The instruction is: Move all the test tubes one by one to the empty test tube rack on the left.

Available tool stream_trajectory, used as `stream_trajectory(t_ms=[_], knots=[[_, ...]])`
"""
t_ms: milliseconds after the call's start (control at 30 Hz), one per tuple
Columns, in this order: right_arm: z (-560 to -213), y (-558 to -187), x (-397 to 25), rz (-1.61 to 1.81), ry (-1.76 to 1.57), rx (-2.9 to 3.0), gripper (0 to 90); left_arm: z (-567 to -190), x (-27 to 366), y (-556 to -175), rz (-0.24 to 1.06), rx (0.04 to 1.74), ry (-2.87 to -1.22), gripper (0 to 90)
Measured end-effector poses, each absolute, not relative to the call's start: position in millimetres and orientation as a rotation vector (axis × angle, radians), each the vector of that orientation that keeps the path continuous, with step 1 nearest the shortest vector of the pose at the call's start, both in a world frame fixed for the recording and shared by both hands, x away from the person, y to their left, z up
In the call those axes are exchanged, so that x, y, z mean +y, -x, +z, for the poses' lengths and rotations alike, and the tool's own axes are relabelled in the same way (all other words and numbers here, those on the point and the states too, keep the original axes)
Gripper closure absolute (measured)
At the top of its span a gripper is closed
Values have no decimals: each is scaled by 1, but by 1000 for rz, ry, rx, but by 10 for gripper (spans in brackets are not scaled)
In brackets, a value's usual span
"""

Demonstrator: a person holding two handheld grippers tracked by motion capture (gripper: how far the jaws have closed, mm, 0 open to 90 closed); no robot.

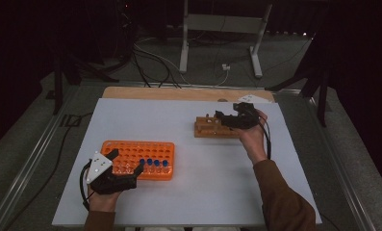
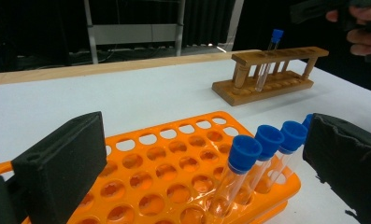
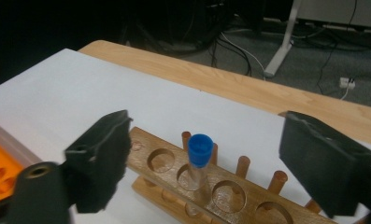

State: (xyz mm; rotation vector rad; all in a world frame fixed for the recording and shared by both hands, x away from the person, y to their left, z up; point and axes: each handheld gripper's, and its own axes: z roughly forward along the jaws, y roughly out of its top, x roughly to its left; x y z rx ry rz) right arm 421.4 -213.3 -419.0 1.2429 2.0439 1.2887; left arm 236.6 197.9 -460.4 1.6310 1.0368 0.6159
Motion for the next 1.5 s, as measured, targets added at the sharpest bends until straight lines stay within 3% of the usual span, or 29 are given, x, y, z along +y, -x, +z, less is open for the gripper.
stream_trajectory(t_ms=[167,300,700,1167,1500], knots=[[-430,-430,-213,1287,-1319,2055,435,-461,198,-237,612,1037,-1631,8],[-440,-436,-214,1293,-1357,2062,549,-461,198,-237,608,1038,-1630,8],[-453,-439,-199,1228,-1312,2127,752,-461,199,-237,608,1038,-1630,9],[-450,-432,-195,1166,-1249,2116,765,-462,197,-237,609,1036,-1637,8],[-429,-425,-202,1206,-1206,2090,766,-462,197,-238,609,1037,-1641,8]])
